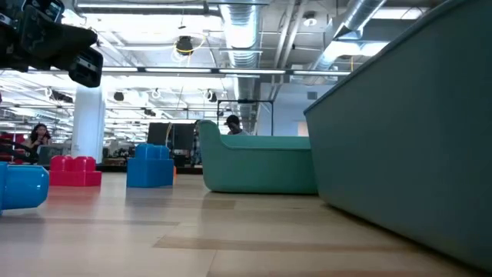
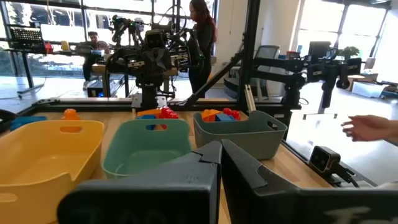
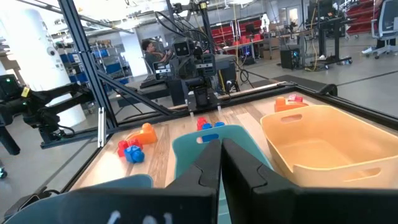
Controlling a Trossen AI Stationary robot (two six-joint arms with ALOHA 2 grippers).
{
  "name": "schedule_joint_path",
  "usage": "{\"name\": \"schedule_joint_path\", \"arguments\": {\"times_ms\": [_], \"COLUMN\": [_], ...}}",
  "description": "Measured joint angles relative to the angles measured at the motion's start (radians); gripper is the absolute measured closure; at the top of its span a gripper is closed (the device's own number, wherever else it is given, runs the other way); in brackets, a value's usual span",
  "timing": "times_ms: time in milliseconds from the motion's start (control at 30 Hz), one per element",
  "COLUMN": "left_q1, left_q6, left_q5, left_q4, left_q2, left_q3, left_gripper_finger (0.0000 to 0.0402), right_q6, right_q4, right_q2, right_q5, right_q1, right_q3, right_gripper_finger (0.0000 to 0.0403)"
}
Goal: Sort & place blocks by color
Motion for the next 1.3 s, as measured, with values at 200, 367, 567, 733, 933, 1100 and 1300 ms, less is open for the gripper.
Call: {"name": "schedule_joint_path", "arguments": {"times_ms": [200, 367, 567, 733, 933, 1100, 1300], "left_q1": [0.0, 0.0, 0.0, 0.0, 0.0, 0.0, 0.0], "left_q6": [0.0, 0.0, 0.0, 0.0, 0.0, 0.0, 0.0], "left_q5": [0.0, 0.0, 0.0, 0.0, 0.0, 0.0, 0.0], "left_q4": [0.0, 0.0, 0.0, 0.0, 0.0, 0.0, 0.0], "left_q2": [0.0, 0.0, 0.0, 0.0, 0.0, 0.0, 0.0], "left_q3": [0.0, 0.0, 0.0, 0.0, 0.0, 0.0, 0.0], "left_gripper_finger": [0.0401, 0.0401, 0.0401, 0.0401, 0.0401, 0.0401, 0.0401], "right_q6": [0.0, 0.0, -0.001, -0.016, -0.157, -0.2, -0.211], "right_q4": [0.0, 0.0, 0.001, 0.007, 0.104, 0.321, 0.447], "right_q2": [0.0, 0.0, 0.0, 0.0, 0.0, 0.0, 0.0], "right_q5": [0.0, 0.0, 0.0, 0.002, 0.02, 0.02, 0.02], "right_q1": [0.0, 0.0, 0.0, 0.0, -0.007, -0.036, -0.071], "right_q3": [0.0, 0.0, 0.0, 0.0, -0.002, -0.002, -0.002], "right_gripper_finger": [0.0365, 0.0365, 0.0365, 0.0365, 0.0365, 0.0365, 0.0365]}}
